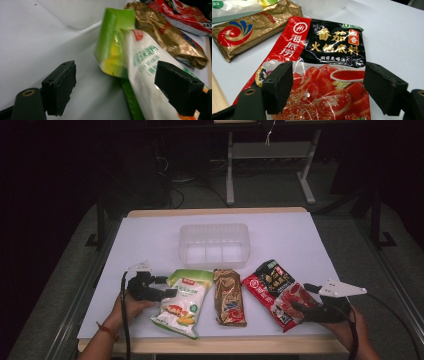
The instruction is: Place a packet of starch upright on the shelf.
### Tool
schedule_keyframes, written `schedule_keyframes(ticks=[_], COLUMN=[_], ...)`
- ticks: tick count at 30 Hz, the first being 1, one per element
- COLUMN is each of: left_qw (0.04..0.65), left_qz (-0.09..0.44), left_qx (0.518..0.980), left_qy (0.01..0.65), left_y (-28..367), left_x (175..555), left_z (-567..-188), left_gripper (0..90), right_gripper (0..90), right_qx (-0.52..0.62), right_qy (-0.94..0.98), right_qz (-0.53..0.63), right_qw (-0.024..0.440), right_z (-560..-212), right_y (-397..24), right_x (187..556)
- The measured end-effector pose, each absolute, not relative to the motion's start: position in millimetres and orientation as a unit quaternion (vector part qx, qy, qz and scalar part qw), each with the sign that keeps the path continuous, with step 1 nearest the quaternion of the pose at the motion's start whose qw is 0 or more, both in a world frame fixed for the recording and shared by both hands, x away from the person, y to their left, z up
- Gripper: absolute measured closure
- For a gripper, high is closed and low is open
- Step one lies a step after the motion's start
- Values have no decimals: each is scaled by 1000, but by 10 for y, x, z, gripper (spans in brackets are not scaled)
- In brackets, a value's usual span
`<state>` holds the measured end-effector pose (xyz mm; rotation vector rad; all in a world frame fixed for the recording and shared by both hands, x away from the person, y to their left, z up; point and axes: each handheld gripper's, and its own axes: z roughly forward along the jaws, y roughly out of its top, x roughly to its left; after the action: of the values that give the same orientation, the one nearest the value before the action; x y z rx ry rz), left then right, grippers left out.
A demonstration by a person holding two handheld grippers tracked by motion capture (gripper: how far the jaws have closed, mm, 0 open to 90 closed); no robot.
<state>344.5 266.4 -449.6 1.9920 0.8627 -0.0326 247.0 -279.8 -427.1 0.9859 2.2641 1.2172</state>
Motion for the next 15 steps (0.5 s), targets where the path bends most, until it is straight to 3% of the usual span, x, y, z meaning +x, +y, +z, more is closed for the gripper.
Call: schedule_keyframes(ticks=[5,15], left_qw=[445,415], left_qz=[-43,-71], left_qx=[821,860], left_qy=[355,287], left_y=[2561,2189], left_x=[3615,3631], left_z=[-4529,-4489], left_gripper=[159,165], right_gripper=[234,250], right_qx=[354,350], right_qy=[806,807], right_qz=[434,441], right_qw=[193,181], right_z=[-4276,-4278], right_y=[-2822,-2829], right_x=[2455,2434])
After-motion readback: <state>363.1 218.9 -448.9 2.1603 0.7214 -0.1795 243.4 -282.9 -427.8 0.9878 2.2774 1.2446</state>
